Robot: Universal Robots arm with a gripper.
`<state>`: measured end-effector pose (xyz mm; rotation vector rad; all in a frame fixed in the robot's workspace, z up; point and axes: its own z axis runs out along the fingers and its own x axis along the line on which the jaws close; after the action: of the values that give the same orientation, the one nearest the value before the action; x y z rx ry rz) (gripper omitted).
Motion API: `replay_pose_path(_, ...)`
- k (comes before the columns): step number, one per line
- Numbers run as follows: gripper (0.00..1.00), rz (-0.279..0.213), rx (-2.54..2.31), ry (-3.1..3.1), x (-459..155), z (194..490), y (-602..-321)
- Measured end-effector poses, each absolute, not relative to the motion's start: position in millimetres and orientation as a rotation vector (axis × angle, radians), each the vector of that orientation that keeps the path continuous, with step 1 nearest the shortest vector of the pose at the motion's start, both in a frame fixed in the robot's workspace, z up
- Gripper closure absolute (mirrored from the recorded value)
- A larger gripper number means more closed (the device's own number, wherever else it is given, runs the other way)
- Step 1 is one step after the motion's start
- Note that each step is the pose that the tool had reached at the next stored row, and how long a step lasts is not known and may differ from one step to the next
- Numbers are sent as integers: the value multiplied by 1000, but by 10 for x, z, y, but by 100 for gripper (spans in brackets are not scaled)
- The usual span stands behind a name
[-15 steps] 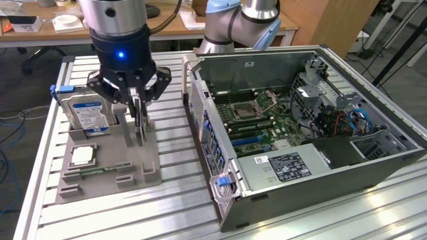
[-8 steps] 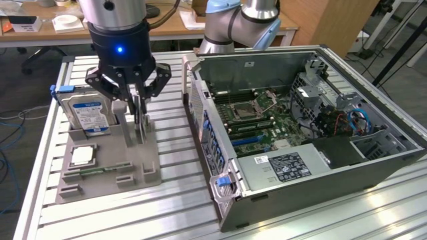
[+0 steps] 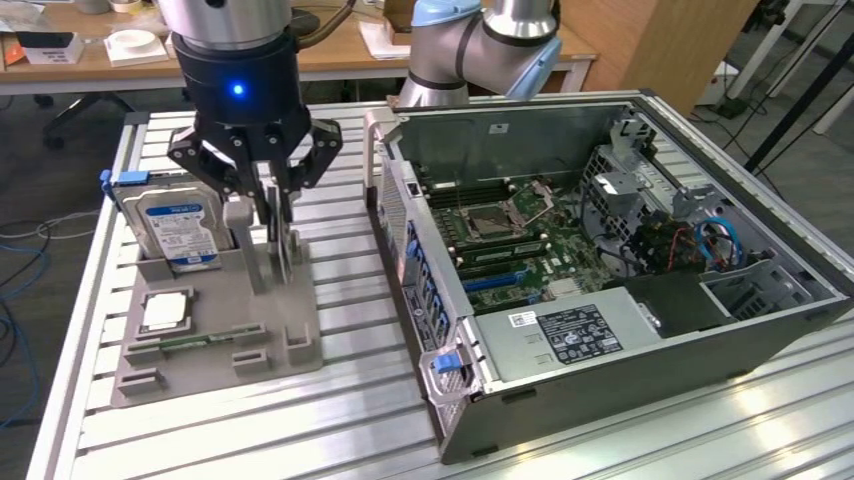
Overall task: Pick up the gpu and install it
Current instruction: 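Pick up the gpu and move the gpu toward the slot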
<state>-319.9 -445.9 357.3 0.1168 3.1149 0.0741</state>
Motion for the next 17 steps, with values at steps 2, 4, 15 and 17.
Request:
replay_pose_path(2,74,74,117,3115,-3199,3590,-4459)
replay_pose_path(4,74,74,117,3115,-3199,3608,-4459)
replay_pose_path(15,74,74,117,3115,-3199,3702,-4459)
replay_pose_path(17,74,74,117,3115,-3199,3719,-4459)
